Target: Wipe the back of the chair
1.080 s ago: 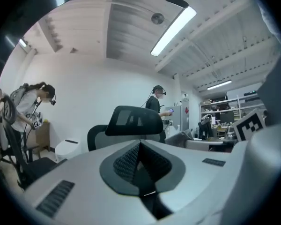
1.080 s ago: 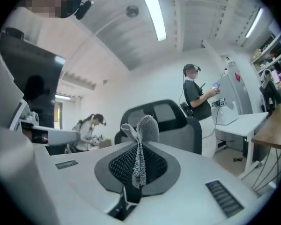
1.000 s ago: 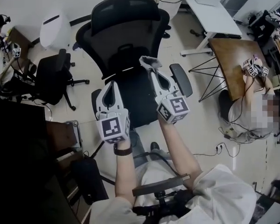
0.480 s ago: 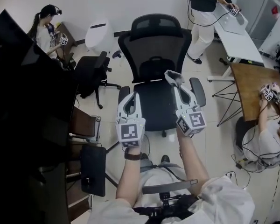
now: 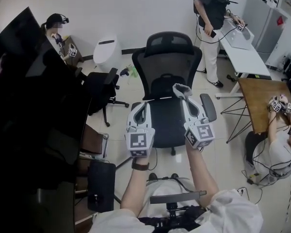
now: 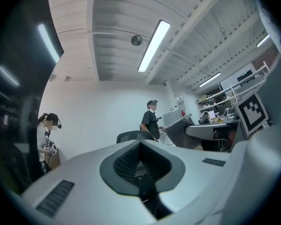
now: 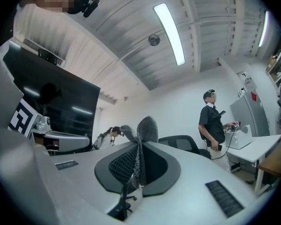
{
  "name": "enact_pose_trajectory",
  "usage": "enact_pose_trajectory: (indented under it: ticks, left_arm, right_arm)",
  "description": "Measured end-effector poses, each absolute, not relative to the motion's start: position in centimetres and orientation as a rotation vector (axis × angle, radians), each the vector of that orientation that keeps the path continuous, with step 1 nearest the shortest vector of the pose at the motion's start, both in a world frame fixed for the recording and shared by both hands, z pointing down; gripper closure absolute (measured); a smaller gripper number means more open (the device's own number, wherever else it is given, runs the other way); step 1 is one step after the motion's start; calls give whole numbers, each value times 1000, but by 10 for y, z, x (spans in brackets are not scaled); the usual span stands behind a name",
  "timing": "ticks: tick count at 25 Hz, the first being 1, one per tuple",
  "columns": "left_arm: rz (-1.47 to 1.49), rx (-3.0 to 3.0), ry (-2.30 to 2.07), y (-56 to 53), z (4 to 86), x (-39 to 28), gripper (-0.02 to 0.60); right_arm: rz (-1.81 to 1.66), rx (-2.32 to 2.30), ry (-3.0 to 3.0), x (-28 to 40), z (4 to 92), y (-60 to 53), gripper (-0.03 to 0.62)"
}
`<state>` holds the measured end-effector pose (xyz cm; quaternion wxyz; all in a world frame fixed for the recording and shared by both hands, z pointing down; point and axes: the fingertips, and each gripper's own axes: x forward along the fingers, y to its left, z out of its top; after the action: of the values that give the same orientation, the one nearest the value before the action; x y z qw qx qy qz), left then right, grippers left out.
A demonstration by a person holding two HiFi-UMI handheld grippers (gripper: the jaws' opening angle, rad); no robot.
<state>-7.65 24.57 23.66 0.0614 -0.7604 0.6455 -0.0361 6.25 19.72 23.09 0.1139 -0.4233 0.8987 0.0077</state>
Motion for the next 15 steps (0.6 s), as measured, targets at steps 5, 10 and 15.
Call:
enact_pose_trajectory:
  ticks: [5,10,15]
  left_arm:
    - [-109,-2331,1894,253,232,-69,568]
    - [-88,-2330,1879,261,222,-73,568]
    - [-66,-2315,1849,266,227,-69,568]
  right_arm:
    - [12,-1242,2659,54,233,209,574]
    - [4,-1239,2658,48,225,217,574]
    - [17,-1228,2674,44,230,219,574]
